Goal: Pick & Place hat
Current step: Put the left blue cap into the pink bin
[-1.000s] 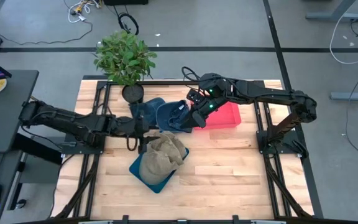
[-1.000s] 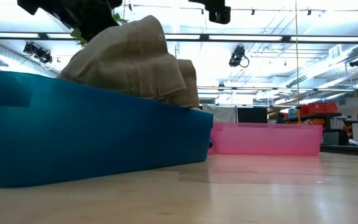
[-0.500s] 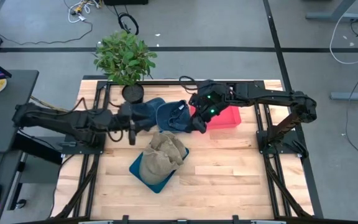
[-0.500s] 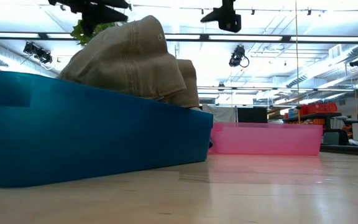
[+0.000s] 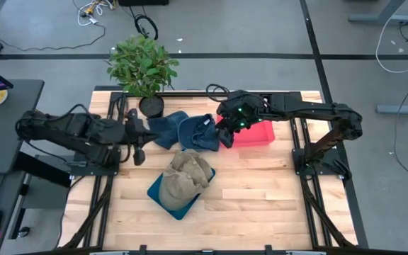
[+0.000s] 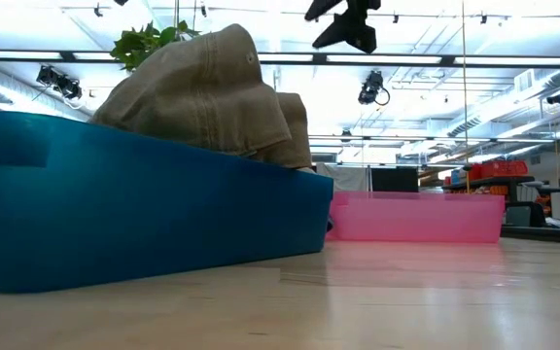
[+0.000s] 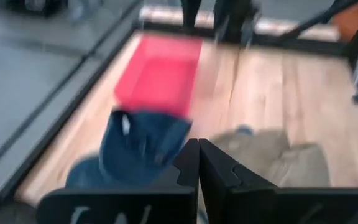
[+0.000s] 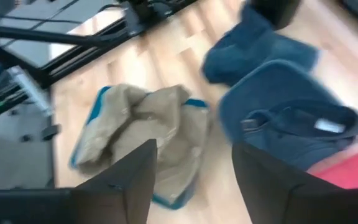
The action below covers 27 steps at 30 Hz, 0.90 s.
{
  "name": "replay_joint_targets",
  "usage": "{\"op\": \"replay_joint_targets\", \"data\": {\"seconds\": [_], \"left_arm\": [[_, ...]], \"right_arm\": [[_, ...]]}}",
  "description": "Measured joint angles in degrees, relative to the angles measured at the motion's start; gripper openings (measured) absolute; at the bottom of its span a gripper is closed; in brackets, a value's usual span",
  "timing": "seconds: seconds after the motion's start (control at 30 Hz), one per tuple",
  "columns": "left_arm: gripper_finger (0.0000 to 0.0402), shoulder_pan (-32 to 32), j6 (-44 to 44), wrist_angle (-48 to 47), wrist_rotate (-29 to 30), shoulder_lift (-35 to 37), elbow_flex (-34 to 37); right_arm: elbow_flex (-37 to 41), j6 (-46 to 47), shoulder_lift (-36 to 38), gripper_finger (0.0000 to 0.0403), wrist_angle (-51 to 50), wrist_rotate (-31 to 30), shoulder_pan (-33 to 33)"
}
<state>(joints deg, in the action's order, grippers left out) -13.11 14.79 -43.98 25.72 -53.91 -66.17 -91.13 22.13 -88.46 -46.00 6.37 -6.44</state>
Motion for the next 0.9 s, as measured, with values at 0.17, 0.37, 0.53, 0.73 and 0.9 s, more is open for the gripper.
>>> {"op": "replay_joint_targets", "data": {"seconds": [0.17,0.37,0.53,0.73,0.9], "left_arm": [[0.0026,0.03,3.87,-12.37,-0.43,-4.39,-1.93],[0.0086,0.61,-1.98,-21.1,-3.26,-11.1,-1.84],[0.0164,2.24,-4.35,-22.51,-3.15,-14.13,-1.84],[0.0222,3.09,-5.55,-22.37,-2.73,-15.49,-1.7],[0.0226,3.34,-14.1,-21.39,-2.71,-15.46,4.29]], "right_arm": [[0.02,0.17,-0.09,0.019,0.79,-0.4,0.04],[0.02,-1.95,-0.07,0.0181,0.66,0.55,0.8],[0.02,-2.97,-0.07,0.0181,0.67,0.66,1.76],[0.02,-4.52,-0.07,0.0181,-0.26,0.7,2.9],[0.02,-4.87,-0.07,0.0181,-0.68,0.7,2.93]]}}
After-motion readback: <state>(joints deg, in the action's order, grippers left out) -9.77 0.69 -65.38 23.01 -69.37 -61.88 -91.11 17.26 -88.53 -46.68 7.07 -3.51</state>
